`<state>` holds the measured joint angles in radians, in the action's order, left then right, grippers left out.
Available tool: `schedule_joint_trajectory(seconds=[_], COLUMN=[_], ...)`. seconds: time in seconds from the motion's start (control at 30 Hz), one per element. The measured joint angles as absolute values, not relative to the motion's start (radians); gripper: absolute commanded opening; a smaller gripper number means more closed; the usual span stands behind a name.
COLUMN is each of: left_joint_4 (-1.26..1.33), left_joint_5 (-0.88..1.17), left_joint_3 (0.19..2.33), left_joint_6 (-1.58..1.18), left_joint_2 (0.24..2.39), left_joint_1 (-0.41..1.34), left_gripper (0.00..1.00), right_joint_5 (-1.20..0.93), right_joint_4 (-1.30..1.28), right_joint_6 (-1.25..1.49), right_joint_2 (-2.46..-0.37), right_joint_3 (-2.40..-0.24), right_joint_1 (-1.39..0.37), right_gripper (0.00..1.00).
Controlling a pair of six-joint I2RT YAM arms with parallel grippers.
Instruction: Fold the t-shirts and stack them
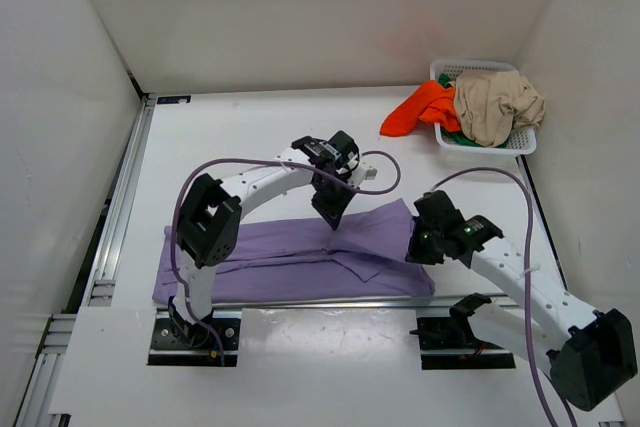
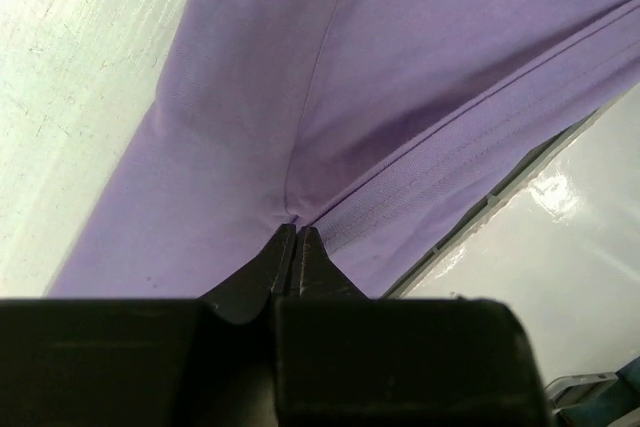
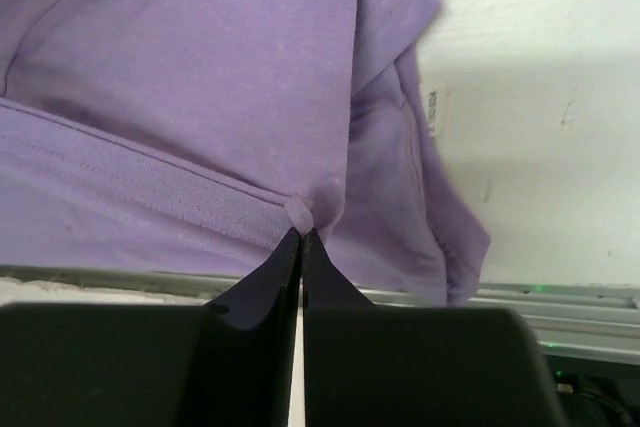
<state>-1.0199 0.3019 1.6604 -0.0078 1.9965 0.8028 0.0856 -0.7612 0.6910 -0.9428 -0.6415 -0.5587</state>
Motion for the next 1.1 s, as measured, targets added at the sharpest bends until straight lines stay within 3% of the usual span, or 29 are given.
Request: schedule_joint_trajectory(seconds=[0.3, 0.83, 1.1], left_joint_4=[-0.952, -0.834, -0.827], left_joint_5=[0.29, 0.098, 0.086], left_joint_3=[1.582, 1.553, 1.559], left_joint_6=[-0.008, -0.008, -0.008], left_joint_2=[1.984, 1.995, 2.016], left_joint_1=[0.804, 0.788, 0.788], left_gripper=[0.11, 0.11, 0.11], right_joint_5=[0.087, 0.08, 0.077], right_joint_4=[-0.726, -0.576, -0.554], right_joint_6=[0.702, 0.572, 0.563], right_joint_2=[-1.058, -1.476, -1.539], right_joint_3=[-0.639, -0.892, -0.926], right_joint_1=[-0.541, -0.381, -0.364], right_gripper=[0.0, 0.0, 0.0])
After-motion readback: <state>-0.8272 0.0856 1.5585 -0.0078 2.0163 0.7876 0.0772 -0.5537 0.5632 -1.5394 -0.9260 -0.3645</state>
